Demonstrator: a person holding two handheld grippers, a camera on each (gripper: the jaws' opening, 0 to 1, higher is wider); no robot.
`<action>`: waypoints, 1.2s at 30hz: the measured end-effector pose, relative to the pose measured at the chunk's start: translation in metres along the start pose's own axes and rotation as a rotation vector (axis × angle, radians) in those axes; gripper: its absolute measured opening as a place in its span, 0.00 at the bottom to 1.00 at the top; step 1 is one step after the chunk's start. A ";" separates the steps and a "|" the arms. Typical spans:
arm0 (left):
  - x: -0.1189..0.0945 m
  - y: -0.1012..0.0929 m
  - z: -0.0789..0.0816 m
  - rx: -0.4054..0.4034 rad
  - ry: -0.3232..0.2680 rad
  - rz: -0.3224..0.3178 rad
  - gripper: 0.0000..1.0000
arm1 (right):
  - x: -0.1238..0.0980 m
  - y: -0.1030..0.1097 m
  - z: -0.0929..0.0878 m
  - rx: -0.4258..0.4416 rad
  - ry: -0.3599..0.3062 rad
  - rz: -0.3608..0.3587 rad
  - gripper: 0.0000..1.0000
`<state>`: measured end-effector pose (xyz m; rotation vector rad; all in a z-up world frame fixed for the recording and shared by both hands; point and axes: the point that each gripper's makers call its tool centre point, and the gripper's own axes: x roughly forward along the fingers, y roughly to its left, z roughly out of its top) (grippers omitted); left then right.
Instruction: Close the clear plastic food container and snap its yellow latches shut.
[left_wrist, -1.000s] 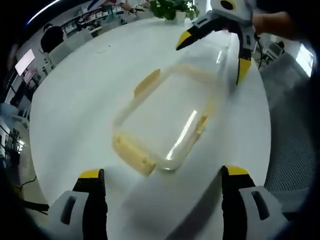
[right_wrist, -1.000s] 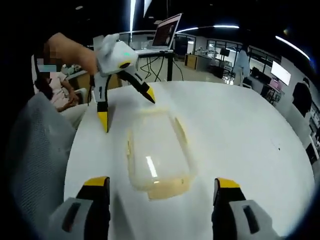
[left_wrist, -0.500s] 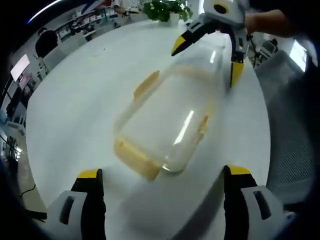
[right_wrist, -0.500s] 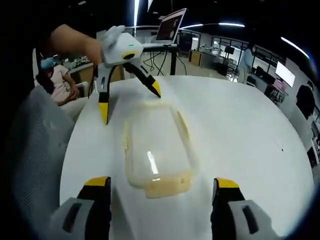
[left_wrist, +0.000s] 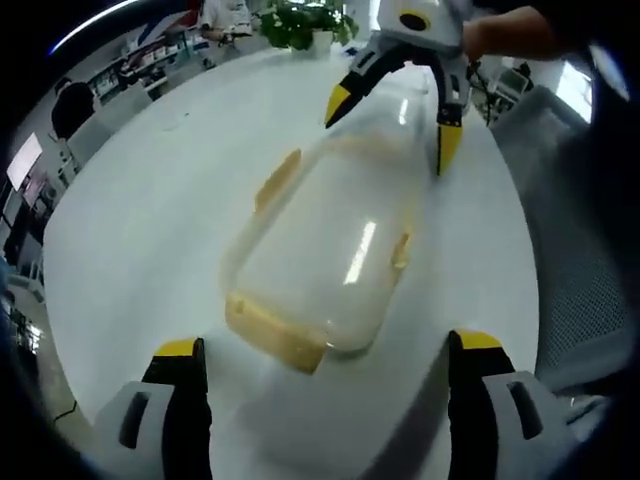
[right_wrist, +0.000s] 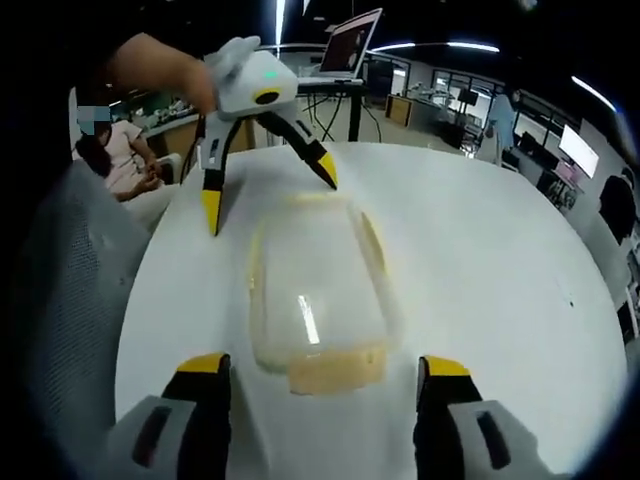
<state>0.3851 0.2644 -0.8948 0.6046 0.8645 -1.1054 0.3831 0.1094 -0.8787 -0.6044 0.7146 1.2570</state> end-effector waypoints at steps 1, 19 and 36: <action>0.000 0.000 0.000 0.008 0.003 -0.005 0.99 | 0.000 0.000 0.000 0.000 0.001 0.001 0.73; -0.004 -0.010 0.007 0.242 0.021 -0.146 0.65 | 0.005 0.012 -0.007 -0.107 0.097 0.099 0.48; -0.008 -0.004 0.002 0.347 0.105 -0.169 0.37 | 0.001 0.017 -0.009 -0.177 0.170 0.146 0.37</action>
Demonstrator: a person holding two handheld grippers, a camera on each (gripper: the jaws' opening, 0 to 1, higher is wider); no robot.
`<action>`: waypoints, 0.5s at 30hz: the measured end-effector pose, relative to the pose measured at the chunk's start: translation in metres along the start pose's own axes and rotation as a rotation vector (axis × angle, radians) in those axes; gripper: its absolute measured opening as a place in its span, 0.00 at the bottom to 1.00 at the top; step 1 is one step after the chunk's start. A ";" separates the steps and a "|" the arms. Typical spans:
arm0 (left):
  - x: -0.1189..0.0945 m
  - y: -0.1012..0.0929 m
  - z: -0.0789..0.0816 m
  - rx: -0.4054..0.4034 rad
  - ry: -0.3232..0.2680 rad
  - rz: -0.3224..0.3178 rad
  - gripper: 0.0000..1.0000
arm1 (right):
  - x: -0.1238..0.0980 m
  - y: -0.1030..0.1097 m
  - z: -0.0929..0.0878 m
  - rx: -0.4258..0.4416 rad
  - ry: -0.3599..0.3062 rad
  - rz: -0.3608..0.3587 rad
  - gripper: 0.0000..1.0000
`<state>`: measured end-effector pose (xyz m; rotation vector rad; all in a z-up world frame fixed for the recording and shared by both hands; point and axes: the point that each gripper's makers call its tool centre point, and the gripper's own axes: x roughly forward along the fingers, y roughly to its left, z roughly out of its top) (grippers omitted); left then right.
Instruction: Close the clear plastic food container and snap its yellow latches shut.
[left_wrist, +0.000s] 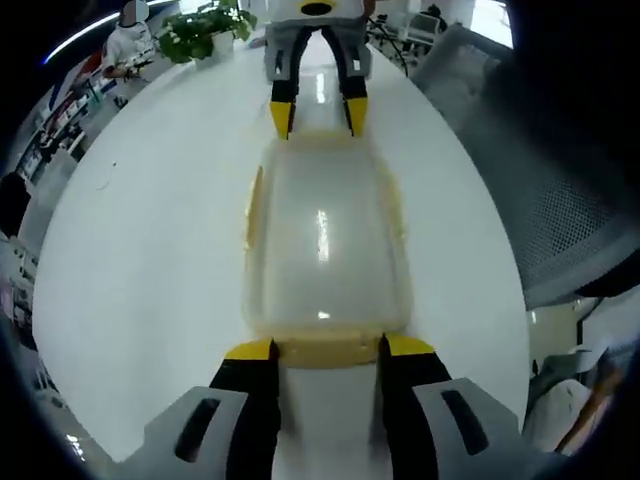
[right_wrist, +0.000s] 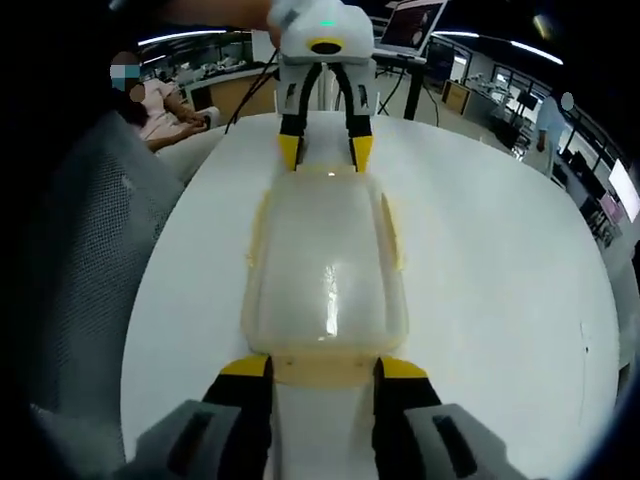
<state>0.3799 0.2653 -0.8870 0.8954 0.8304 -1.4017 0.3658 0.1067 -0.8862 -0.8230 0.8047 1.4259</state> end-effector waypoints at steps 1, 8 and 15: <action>0.000 0.000 -0.001 -0.001 0.002 -0.001 0.37 | 0.001 0.000 0.000 0.002 0.003 0.001 0.37; 0.000 -0.001 0.000 0.006 0.021 -0.006 0.37 | 0.002 -0.001 -0.001 0.000 0.040 0.002 0.38; -0.001 -0.004 -0.001 -0.022 0.023 0.000 0.36 | 0.002 -0.001 -0.001 0.007 0.038 -0.003 0.36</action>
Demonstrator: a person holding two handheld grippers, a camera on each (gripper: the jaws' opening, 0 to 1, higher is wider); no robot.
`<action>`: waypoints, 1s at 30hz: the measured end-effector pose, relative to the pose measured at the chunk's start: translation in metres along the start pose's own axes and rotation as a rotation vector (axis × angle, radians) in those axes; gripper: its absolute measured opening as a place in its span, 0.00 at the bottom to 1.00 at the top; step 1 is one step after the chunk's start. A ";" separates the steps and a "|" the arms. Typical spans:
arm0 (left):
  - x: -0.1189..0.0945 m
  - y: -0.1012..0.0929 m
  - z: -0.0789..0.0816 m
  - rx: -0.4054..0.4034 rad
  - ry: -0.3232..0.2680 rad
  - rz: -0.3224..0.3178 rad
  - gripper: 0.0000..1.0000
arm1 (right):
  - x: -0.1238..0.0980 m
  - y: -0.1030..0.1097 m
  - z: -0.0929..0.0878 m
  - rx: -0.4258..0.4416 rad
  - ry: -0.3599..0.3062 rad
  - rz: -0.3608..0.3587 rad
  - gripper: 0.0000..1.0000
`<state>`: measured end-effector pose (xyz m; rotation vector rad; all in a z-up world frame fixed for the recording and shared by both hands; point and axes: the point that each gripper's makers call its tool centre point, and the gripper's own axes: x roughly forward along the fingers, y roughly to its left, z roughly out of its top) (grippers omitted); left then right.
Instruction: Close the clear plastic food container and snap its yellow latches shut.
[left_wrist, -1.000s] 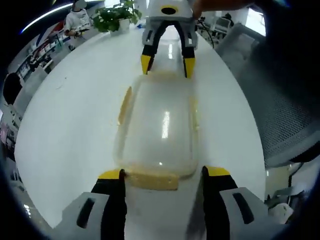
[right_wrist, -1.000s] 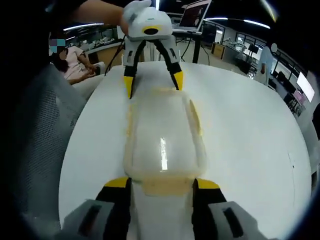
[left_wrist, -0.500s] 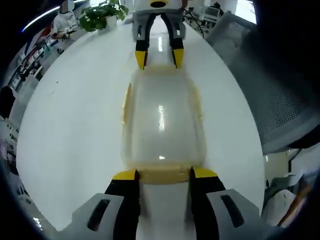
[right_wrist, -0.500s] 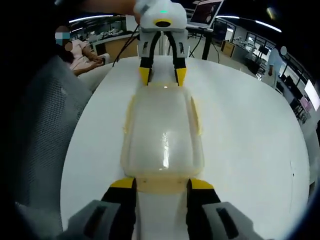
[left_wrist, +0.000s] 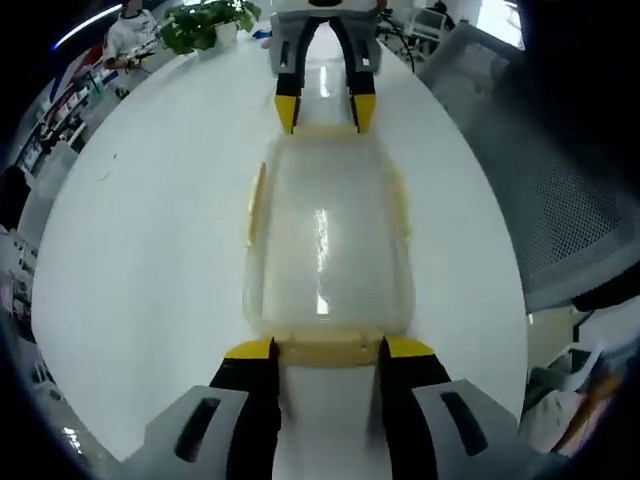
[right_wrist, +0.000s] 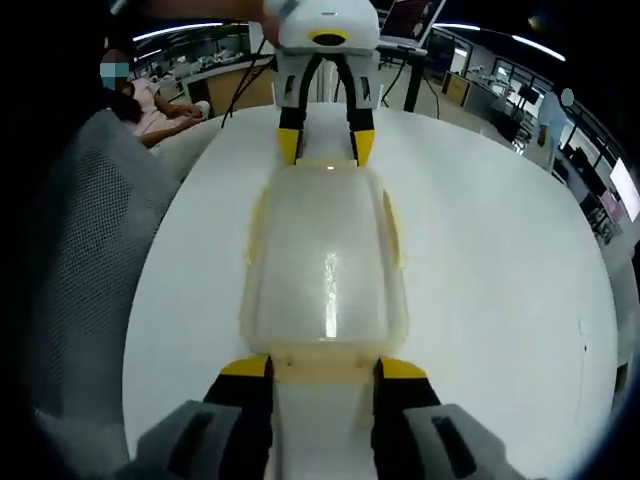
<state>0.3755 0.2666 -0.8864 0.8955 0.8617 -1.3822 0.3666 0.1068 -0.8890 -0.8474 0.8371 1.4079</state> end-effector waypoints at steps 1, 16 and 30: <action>0.000 0.001 0.000 -0.003 0.003 0.000 0.36 | 0.000 0.000 0.000 0.002 0.001 0.001 0.36; -0.020 0.011 0.017 0.025 0.112 0.025 0.35 | -0.018 -0.006 0.001 0.003 0.073 -0.017 0.36; -0.049 0.022 0.044 -0.009 0.064 0.052 0.35 | -0.059 -0.020 0.005 -0.009 0.066 -0.033 0.36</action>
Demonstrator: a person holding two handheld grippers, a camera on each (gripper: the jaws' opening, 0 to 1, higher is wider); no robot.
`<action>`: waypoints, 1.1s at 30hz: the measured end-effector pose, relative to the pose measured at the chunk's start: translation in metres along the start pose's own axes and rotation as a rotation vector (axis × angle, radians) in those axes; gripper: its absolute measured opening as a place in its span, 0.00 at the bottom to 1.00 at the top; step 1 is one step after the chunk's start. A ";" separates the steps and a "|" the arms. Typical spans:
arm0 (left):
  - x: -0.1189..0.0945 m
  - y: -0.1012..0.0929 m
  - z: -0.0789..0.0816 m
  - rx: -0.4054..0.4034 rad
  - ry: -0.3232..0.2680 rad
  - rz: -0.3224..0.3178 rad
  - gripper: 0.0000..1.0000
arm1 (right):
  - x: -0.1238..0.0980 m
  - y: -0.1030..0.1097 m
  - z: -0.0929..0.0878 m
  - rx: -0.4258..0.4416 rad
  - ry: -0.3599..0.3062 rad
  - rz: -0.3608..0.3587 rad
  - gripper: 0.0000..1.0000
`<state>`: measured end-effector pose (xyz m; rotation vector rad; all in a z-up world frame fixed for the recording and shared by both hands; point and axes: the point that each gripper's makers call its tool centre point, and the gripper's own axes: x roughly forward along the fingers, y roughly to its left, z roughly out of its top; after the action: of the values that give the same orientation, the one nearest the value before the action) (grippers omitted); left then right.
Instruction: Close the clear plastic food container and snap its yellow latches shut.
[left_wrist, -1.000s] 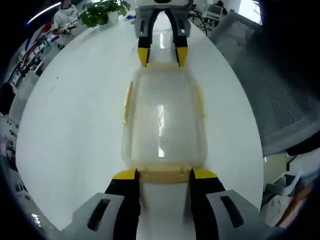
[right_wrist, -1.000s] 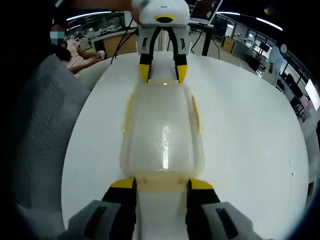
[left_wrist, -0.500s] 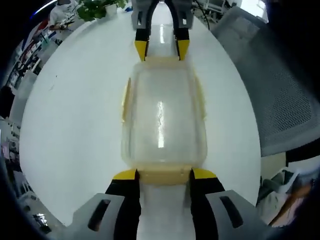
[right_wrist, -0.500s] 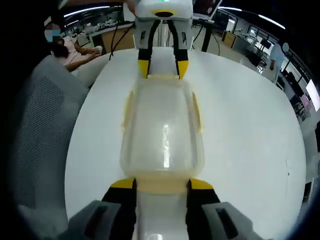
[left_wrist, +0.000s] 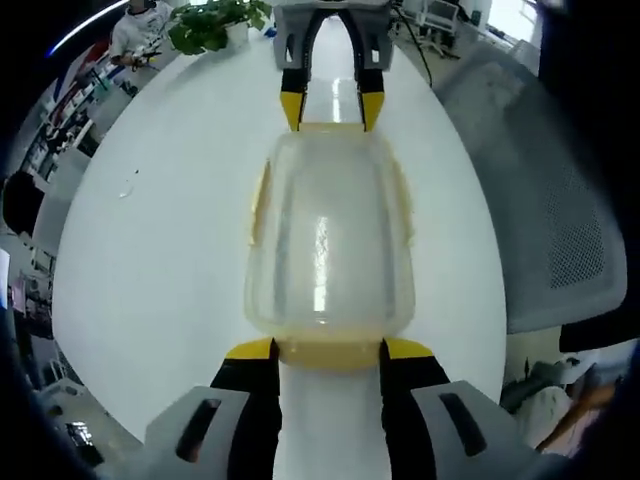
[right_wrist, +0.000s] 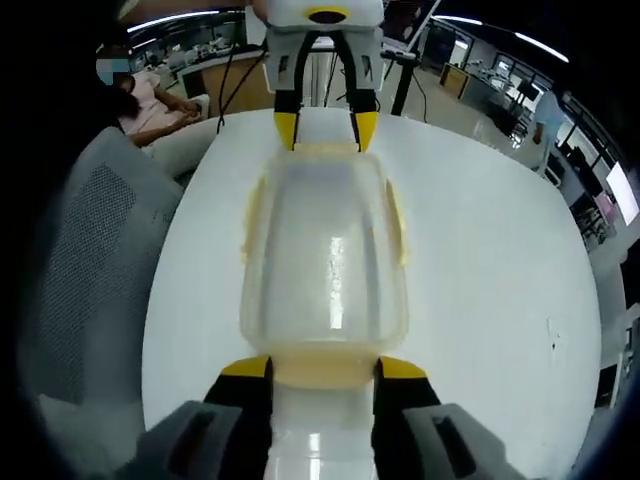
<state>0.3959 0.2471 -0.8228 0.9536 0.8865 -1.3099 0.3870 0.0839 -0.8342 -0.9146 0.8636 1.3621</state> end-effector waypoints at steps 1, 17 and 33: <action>0.000 0.000 0.000 0.009 -0.001 0.003 0.35 | -0.001 0.000 0.001 -0.001 -0.001 0.000 0.36; -0.009 0.008 0.012 0.008 0.007 0.033 0.35 | -0.015 -0.004 -0.001 0.017 -0.016 -0.015 0.36; -0.010 0.015 0.042 0.031 0.000 0.046 0.35 | -0.035 -0.009 -0.021 0.025 -0.022 -0.037 0.36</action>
<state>0.4100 0.2126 -0.7970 0.9926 0.8420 -1.2876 0.3949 0.0504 -0.8107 -0.8908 0.8414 1.3241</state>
